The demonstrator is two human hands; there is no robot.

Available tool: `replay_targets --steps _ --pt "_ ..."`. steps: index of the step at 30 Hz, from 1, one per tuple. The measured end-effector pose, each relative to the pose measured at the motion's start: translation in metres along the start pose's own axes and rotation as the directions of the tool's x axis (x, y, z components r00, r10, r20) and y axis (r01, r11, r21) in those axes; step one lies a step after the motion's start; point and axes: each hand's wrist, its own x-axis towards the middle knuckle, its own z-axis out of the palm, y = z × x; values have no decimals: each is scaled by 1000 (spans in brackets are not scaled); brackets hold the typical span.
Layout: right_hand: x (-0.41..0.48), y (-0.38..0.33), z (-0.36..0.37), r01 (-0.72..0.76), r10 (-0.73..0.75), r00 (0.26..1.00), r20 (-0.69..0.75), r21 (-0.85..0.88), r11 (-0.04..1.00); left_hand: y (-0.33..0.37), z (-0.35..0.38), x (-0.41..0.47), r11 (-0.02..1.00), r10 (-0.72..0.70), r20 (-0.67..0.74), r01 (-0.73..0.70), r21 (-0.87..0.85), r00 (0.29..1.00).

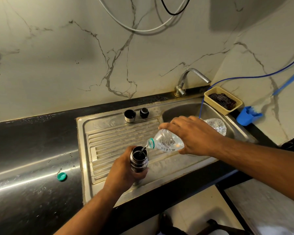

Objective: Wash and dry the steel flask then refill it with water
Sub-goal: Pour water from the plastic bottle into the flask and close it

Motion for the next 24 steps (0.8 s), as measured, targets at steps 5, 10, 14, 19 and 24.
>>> replay_targets --steps 5,10,14,19,24 --pt "1 1 0 -8 7 1000 -3 -5 1000 0 0 1 1000 -4 1 4 -3 1000" --pt "1 1 1 -6 6 1000 -5 -14 1000 0 0 0 1000 -8 2 8 -6 1000" --pt "1 0 1 -5 5 1000 -1 -22 1000 1 0 0 1000 -7 -2 7 -12 1000" --pt "1 0 0 -3 3 1000 3 -31 1000 1 0 0 1000 -3 -2 3 -17 1000" --pt "2 1 0 -10 10 1000 -1 -33 999 1 0 -1 1000 0 -5 0 -20 1000"
